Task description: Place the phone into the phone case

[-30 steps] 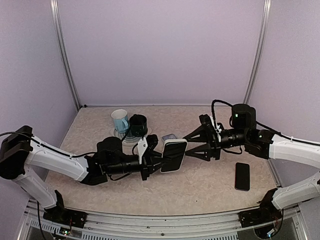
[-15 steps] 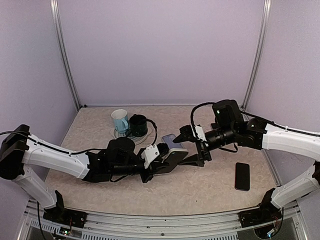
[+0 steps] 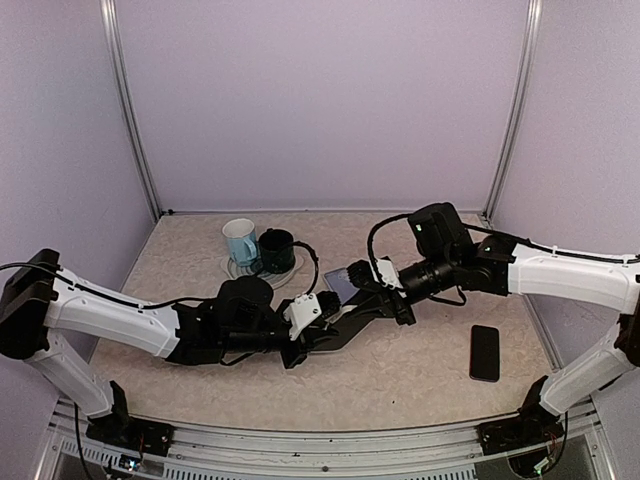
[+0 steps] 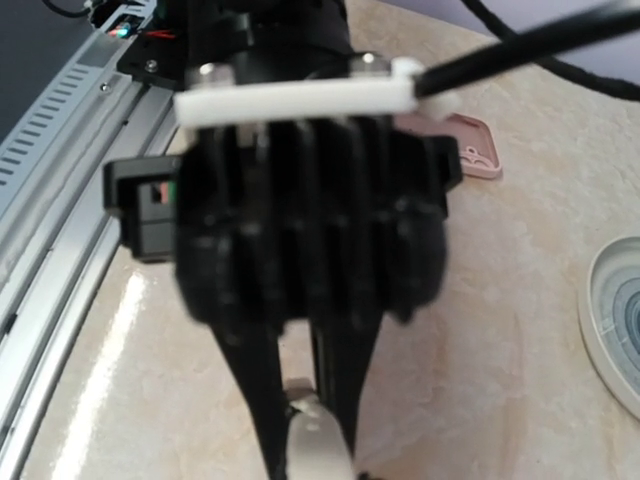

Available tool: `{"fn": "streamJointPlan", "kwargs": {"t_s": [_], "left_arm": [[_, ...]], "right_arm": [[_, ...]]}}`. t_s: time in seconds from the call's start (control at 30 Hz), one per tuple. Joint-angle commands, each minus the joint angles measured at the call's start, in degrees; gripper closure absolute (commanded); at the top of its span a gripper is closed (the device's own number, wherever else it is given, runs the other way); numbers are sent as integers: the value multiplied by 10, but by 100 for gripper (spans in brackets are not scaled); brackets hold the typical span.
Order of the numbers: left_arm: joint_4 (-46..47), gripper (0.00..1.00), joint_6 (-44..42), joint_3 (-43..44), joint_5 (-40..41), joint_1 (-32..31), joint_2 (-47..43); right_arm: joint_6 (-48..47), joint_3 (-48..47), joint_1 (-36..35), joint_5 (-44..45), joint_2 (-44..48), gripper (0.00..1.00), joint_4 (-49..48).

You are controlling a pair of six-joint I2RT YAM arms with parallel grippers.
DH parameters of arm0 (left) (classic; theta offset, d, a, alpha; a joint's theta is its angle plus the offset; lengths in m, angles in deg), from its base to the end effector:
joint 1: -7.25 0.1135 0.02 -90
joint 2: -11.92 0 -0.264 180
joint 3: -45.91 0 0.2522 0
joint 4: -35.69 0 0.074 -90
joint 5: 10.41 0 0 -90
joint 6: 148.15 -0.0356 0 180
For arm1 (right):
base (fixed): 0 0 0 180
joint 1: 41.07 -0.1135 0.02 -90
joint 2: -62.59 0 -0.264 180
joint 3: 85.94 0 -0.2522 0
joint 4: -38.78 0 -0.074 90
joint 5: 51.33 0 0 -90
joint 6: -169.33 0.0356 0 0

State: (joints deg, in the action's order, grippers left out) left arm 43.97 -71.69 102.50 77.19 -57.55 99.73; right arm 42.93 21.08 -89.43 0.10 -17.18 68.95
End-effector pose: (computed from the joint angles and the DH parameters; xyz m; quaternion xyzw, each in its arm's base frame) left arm 0.1377 -0.2961 0.2039 0.5354 0.6388 -0.2546 0.4904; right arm 0.1860 0.2426 0.2823 -0.6782 0.5245 0.3378 0.3884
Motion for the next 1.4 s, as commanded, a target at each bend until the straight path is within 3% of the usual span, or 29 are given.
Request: {"fn": "streamJointPlan", "kwargs": {"t_s": [0.0, 0.07, 0.1, 0.13, 0.17, 0.2, 0.3, 0.4, 0.57, 0.67, 0.73, 0.8, 0.87, 1.03, 1.1, 1.13, 1.3, 1.37], "left_arm": [[37, 100, 2, 30, 4, -7, 2], [39, 100, 12, 29, 6, -6, 2], [43, 100, 15, 28, 6, -6, 0], [48, 100, 20, 27, 6, -7, -2], [59, 100, 27, 24, 6, -6, -5], [71, 100, 35, 17, 2, -6, -9], [115, 100, 59, -1, -29, -5, -33], [144, 100, 87, -10, -59, -4, -51], [194, 100, 132, -22, -106, 0, -59], [222, 100, 165, -24, -123, 1, -58], [234, 100, 177, -21, -131, 2, -54], [241, 100, 184, -20, -136, 1, -49], [246, 100, 190, -22, -138, 3, -47], [241, 100, 197, -27, -144, 3, -59], [221, 68, 191, -24, -150, 4, -66], [213, 56, 189, -24, -149, 5, -70], [184, 39, 166, -21, -129, 7, -115], [186, 37, 163, -17, -120, 8, -126]], "right_arm": [[10, -12, -1, 23, 5, 100, -17], [15, -10, 0, 30, 9, 100, -21], [27, -7, 0, 40, 13, 94, -31], [39, -4, 2, 47, 16, 67, -37], [47, 1, 4, 53, 21, 46, -42], [65, 8, 9, 64, 28, 38, -53], [123, 56, 33, 44, 66, 25, -114], [168, 115, 41, -3, 106, 20, -187], [266, 162, 42, -71, 130, 27, -284], [325, 174, 41, -95, 122, 38, -341], [346, 176, 40, -110, 115, 54, -362], [362, 179, 37, -122, 112, 80, -388], [380, 181, 37, -129, 112, 99, -400], [352, 175, 36, -123, 128, 100, -372], [336, 174, 36, -122, 139, 100, -360], [325, 172, 36, -122, 143, 100, -352], [277, 154, 37, -123, 143, 100, -286], [269, 150, 36, -128, 141, 100, -276]]}}
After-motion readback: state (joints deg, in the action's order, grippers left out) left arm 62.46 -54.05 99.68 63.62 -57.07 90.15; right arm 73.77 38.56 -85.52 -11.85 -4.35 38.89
